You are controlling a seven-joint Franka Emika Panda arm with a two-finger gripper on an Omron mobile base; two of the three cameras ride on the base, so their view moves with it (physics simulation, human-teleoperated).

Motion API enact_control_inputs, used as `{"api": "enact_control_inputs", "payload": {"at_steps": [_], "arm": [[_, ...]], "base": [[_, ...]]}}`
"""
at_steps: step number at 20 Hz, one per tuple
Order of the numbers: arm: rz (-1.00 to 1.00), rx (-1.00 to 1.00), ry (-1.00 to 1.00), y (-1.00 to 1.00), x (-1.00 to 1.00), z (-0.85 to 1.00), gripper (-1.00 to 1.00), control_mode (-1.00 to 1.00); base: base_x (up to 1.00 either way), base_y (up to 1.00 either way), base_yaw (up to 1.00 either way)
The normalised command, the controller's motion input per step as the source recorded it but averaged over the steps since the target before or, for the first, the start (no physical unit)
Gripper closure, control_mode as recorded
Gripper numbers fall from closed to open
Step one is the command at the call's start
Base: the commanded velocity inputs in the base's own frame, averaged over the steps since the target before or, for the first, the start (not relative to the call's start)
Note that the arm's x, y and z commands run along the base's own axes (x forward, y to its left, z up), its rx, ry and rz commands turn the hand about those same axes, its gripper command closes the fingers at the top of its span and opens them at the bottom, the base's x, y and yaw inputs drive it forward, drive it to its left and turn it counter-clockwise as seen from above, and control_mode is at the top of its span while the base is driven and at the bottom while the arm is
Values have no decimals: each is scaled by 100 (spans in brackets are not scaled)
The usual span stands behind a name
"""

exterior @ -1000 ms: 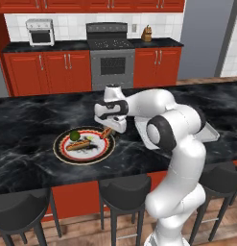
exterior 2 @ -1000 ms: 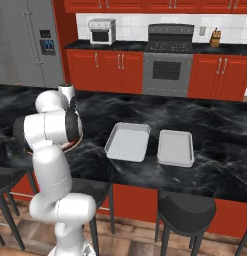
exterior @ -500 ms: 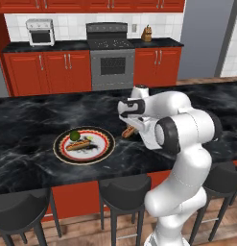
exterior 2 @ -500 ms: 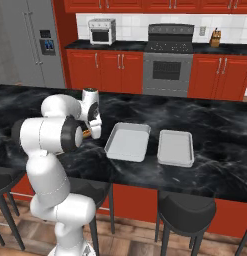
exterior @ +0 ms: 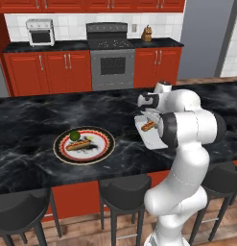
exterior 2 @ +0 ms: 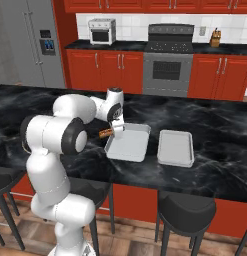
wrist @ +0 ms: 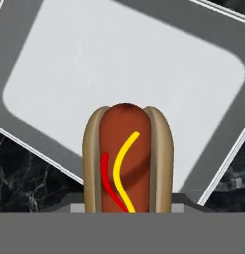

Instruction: Place one cooked food and one vegetable from the large plate to each tupperware container.

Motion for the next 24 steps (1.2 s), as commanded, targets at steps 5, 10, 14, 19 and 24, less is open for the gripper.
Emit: {"api": "enact_control_inputs", "payload": {"at_steps": [5, 10, 14, 19, 24], "arm": [[-4, 0, 0, -69, 38, -3, 100, -100], [-1, 0, -5, -3, 28, -27, 100, -100], [0, 0, -3, 0, 29, -55, 100, -100], [0, 0, -3, 0, 43, -62, 100, -100], [0, 0, -2, 0, 57, -25, 100, -100]], "base": [[0, 0, 0], [0, 0, 0], [0, 0, 0], [0, 0, 0], [0, 0, 0]]}}
